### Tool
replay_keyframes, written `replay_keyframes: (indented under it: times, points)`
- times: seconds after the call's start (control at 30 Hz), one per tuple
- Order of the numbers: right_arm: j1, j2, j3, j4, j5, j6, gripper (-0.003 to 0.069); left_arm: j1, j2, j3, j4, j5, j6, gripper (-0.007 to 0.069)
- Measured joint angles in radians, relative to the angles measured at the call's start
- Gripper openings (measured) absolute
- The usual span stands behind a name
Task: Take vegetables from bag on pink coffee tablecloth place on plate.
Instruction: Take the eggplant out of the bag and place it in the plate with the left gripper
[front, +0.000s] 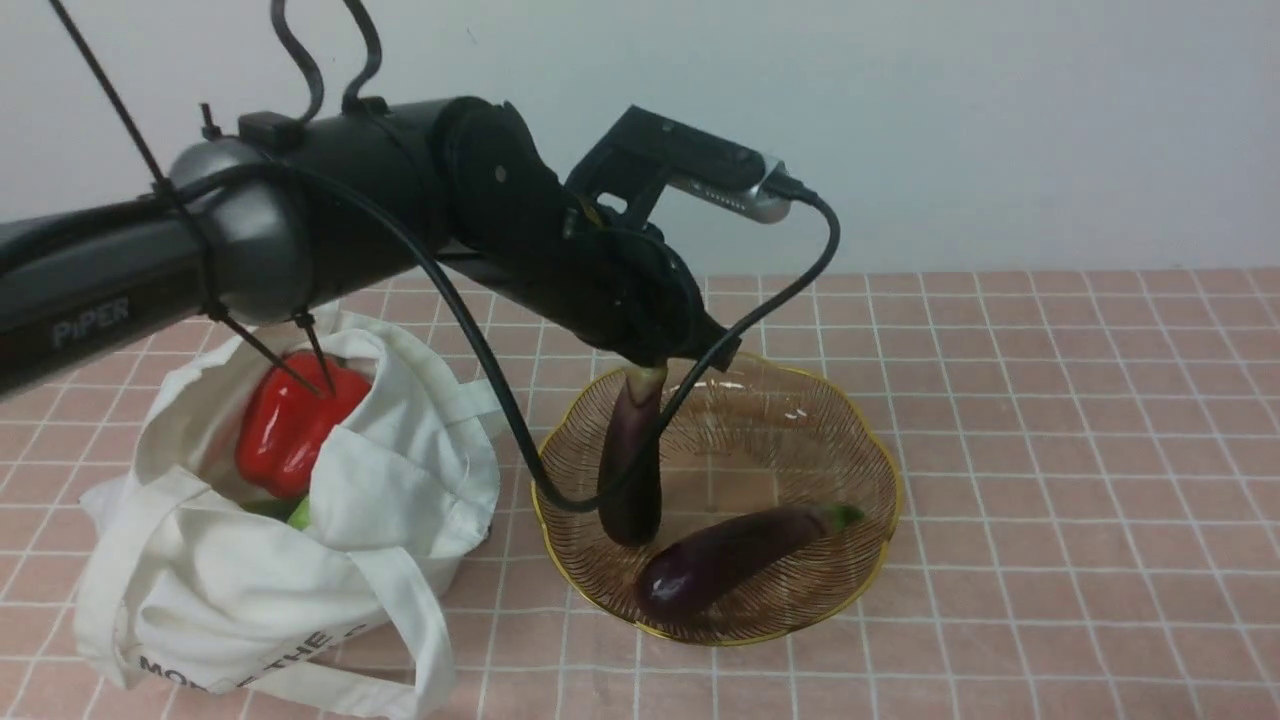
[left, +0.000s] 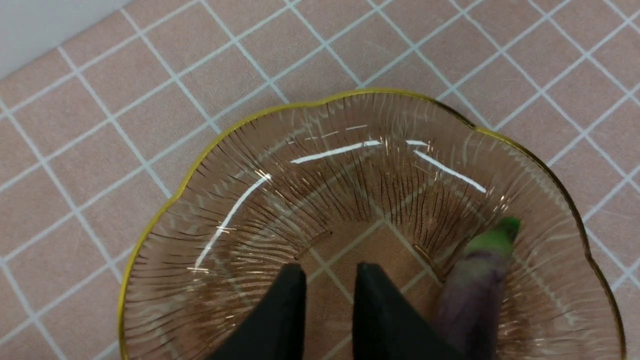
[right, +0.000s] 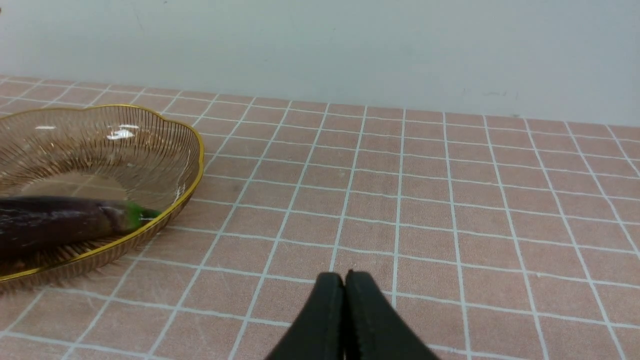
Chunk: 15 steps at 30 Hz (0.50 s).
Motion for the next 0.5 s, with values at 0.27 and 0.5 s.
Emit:
replay_keyframes:
  times: [0.27,0.5]
  points:
    - [0.000,0.000,0.000,0.000,0.000,0.000,-0.0015,0.000,0.005,0.000,0.000,-0.004,-0.001,0.0404]
    - [0.000,0.000,0.000,0.000,0.000,0.000,-0.0015,0.000,-0.039,-0.004,0.013,0.063,-0.013,0.0454]
